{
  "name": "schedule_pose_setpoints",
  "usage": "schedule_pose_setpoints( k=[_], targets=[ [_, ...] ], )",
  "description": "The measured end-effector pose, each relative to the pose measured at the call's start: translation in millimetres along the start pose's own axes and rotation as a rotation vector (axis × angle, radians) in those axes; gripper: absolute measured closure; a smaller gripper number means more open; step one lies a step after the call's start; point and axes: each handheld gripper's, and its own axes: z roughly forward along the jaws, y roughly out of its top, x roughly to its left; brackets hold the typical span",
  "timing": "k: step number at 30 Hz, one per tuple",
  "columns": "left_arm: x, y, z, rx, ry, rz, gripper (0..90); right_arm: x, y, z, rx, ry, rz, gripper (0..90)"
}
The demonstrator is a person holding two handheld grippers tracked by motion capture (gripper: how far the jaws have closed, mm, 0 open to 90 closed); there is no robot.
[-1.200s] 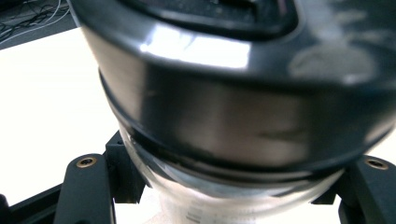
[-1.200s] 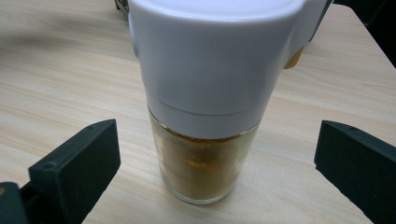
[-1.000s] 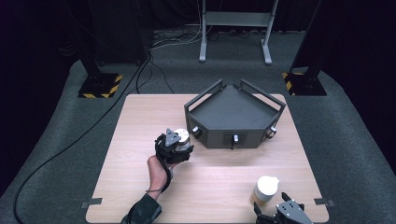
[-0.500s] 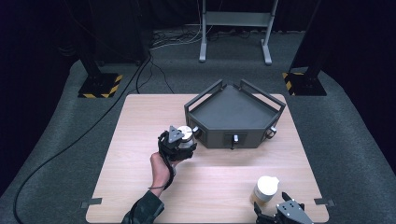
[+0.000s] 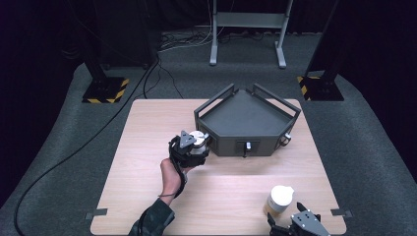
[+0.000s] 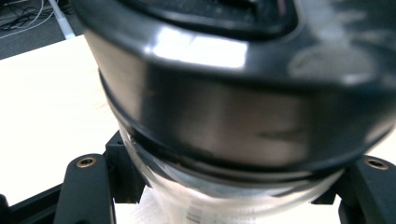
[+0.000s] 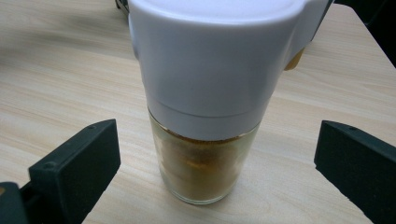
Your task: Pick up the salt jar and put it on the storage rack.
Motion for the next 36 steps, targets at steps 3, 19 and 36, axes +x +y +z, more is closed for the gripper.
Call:
schedule_pose_setpoints(
  k=[3, 19, 36],
  targets=[
    [0.4, 0.9, 1.0, -0.001, -0.003, -0.004, 31.8, 0.3, 0.1, 0.2, 0.001, 0.001, -0.002, 0.0],
    [-1.1, 10.3, 6.0, -0.005, -0.016, 0.002, 31.8, 0.5, 0.4, 0.6, 0.002, 0.002, -0.004, 0.0],
    [-2.4, 21.8, 8.3, -0.006, -0.035, 0.009, 31.7, 0.9, 0.8, 0.7, 0.003, 0.003, -0.004, 0.0]
  ],
)
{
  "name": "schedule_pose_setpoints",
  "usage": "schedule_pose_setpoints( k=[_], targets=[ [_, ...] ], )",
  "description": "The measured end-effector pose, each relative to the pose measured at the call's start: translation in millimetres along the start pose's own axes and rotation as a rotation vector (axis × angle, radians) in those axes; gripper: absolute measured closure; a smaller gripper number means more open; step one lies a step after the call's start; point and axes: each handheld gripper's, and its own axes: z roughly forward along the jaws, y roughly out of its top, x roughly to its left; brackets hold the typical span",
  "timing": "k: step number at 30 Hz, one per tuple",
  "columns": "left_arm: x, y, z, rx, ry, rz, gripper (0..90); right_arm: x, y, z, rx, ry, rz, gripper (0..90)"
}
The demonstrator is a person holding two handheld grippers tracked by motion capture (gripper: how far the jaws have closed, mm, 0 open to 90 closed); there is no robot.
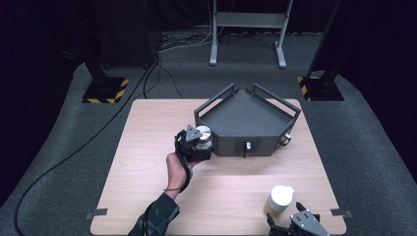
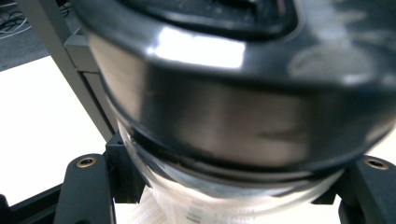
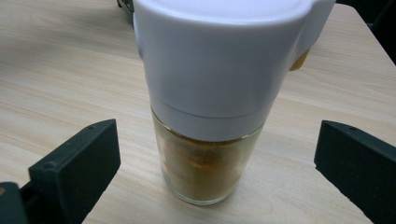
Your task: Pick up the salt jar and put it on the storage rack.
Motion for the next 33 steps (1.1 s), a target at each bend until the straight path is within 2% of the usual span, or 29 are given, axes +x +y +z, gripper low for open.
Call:
schedule_pose_setpoints(
  k=[22, 33],
  targets=[
    [-3.3, 20.1, -2.7, -0.015, -0.019, 0.025, 31.8, -1.1, 0.7, -0.9, 0.001, 0.001, 0.000, 0.0],
    [-3.9, 27.1, -4.1, -0.026, -0.032, 0.021, 31.8, -1.6, 1.4, -1.2, 0.003, 0.004, 0.001, 0.0]
  ],
)
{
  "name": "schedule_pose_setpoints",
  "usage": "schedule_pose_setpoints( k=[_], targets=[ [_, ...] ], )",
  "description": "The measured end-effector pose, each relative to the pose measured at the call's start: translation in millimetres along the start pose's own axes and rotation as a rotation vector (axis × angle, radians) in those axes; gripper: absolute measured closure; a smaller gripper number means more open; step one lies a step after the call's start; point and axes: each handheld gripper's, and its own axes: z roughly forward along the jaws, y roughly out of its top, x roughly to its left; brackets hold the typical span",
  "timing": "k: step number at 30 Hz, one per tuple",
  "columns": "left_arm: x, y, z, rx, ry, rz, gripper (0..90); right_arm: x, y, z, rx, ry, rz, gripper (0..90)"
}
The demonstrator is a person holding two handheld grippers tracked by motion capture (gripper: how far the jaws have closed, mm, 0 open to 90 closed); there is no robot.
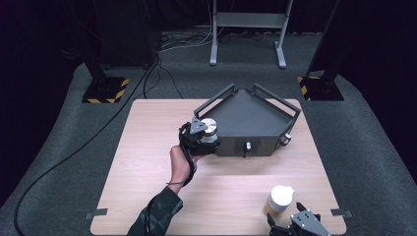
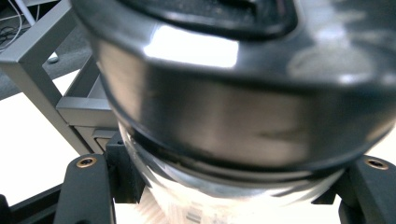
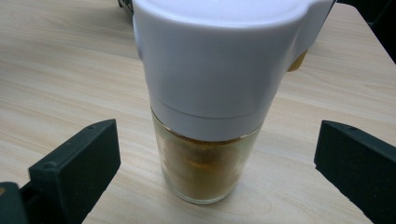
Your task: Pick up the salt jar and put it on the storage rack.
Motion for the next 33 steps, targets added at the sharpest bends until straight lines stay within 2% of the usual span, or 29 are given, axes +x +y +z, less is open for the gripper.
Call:
schedule_pose_setpoints(
  k=[16, 33],
  targets=[
    [0.3, 9.0, -1.3, -0.010, -0.008, 0.004, 31.8, -0.3, 0.0, 1.0, 0.000, 0.002, 0.001, 0.0],
    [3.0, 20.7, 6.3, -0.015, -0.007, -0.011, 31.8, -1.3, -0.1, 1.2, 0.003, 0.003, 0.000, 0.0]
  ],
)
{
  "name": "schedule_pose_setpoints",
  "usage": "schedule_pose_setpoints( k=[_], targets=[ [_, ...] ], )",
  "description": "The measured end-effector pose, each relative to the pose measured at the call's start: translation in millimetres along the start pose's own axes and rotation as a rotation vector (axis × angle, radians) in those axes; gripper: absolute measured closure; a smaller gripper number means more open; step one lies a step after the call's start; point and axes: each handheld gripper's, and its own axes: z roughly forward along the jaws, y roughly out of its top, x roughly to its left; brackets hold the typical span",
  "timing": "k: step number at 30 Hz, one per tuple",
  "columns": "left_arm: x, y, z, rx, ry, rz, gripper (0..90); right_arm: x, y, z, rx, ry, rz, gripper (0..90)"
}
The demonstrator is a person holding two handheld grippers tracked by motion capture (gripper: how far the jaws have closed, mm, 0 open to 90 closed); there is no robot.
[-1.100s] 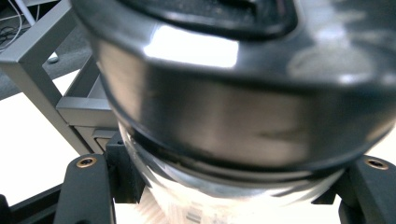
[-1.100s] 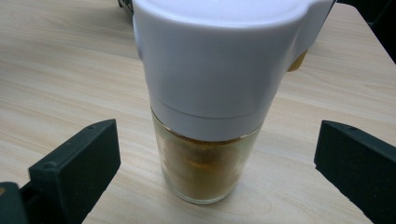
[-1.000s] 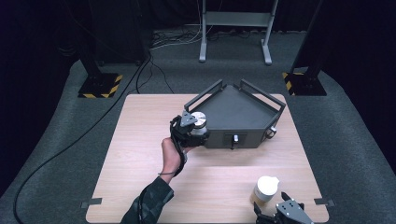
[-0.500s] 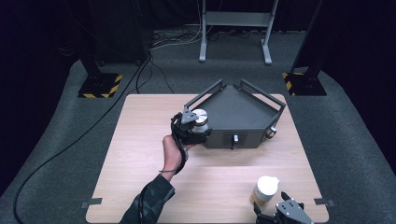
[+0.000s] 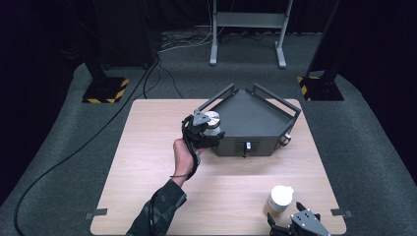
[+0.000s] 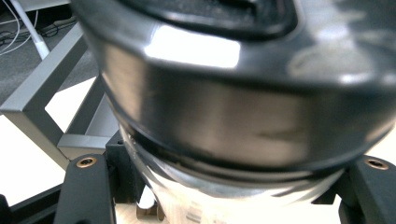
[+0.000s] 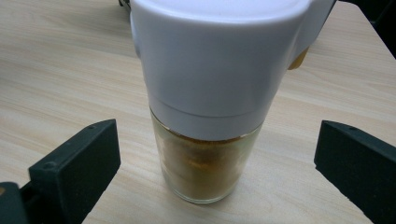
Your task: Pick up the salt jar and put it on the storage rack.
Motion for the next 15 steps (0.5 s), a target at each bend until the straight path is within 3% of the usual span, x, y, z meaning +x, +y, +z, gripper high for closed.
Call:
schedule_pose_setpoints(
  k=[15],
  targets=[
    [1.3, 10.3, 10.2, 0.008, 0.006, -0.003, 31.8, -0.6, 0.6, 0.0, 0.001, 0.000, -0.003, 0.0]
  ],
)
